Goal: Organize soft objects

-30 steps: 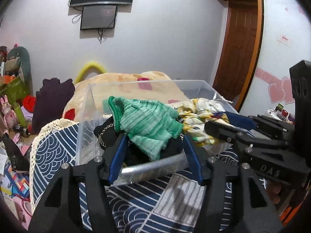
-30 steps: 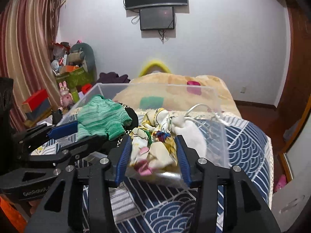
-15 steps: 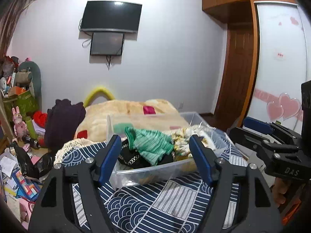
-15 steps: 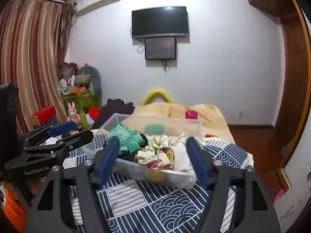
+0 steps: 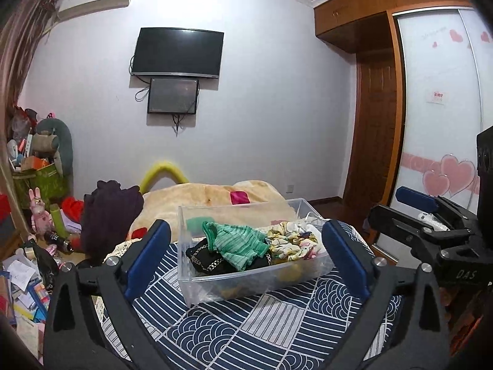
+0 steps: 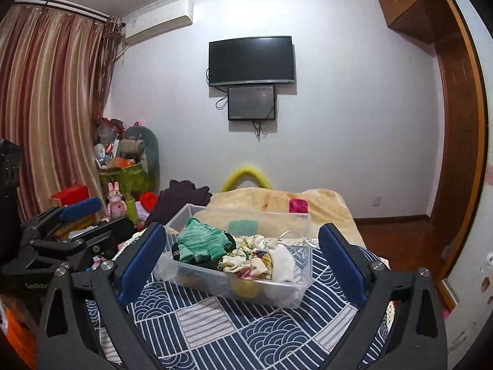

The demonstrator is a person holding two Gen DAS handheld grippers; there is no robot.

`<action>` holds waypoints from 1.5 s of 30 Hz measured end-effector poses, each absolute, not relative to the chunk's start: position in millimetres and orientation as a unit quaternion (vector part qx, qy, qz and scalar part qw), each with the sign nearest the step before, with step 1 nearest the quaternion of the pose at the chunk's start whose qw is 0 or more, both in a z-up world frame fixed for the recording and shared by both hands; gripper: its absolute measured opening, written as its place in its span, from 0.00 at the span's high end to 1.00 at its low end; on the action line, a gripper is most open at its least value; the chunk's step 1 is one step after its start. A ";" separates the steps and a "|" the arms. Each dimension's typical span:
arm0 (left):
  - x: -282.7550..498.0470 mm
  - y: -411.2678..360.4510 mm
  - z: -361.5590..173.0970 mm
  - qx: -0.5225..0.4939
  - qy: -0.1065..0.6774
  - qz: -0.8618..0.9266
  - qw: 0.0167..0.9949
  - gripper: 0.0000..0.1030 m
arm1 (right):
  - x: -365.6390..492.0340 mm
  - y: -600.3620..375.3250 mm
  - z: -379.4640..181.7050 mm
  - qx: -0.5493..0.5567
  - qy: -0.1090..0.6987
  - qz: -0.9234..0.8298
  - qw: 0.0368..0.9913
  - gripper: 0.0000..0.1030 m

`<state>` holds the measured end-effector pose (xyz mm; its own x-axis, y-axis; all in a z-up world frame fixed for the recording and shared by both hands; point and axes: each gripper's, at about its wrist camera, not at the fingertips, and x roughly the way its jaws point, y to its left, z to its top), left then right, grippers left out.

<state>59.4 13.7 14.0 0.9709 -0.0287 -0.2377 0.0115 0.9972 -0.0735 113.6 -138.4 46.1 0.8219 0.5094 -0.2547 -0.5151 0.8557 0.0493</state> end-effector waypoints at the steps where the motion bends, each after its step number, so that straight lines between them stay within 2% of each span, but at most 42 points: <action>1: 59.2 13.8 13.8 -0.036 0.120 -0.011 0.992 0.02 | 114.0 -138.6 46.1 -0.010 0.131 0.268 0.954 0.03; 45: 55.5 9.3 11.3 -0.030 0.116 -0.005 0.993 0.00 | 105.5 -141.8 46.2 -0.001 0.129 0.268 0.955 0.00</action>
